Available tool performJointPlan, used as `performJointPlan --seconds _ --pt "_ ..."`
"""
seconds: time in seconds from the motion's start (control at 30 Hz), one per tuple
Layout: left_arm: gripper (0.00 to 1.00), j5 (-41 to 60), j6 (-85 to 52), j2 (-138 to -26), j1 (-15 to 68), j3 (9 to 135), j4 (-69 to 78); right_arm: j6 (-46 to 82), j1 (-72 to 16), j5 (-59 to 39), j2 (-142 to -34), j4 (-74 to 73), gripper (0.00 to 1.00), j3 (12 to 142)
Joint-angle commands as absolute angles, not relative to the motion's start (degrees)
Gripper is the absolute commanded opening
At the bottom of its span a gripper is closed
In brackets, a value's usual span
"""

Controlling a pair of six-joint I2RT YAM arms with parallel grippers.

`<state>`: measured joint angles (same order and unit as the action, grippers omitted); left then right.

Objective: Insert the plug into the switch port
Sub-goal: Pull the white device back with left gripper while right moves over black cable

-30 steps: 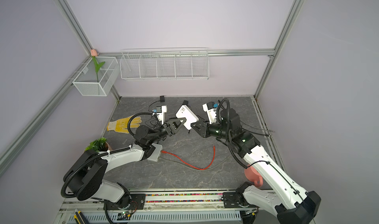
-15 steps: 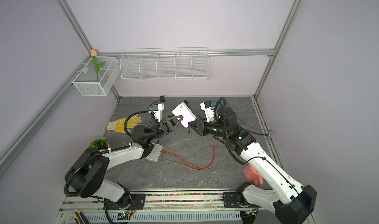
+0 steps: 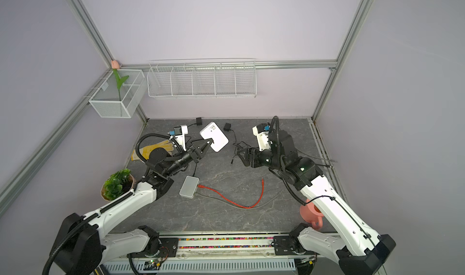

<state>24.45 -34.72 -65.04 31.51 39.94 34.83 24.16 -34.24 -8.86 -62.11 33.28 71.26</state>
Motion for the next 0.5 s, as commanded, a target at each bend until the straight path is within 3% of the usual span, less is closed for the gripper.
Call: performJointPlan --seconds 0.0,0.2,0.27,0.37,0.47 --pt "0.0 15.71 -23.22 -59.0 31.45 39.49 17.77 19.74 -34.23 -3.86 -62.98 37.36 0.75 74.49" --pt "0.0 6.4 -15.4 -52.63 31.42 41.02 0.7 16.78 -31.96 1.98 -73.73 39.28 0.81 80.83" --pt "0.0 5.49 -15.16 -50.54 31.4 39.67 -0.92 17.86 -30.49 1.32 -80.34 41.45 0.74 84.13" --pt "0.0 5.62 -15.84 -47.14 31.38 36.86 -2.2 18.63 -30.73 0.75 -91.59 47.53 0.47 90.33" --pt "0.0 5.62 -15.96 -44.05 31.39 34.29 -3.77 19.35 -32.08 3.04 -100.16 48.5 0.41 91.71"
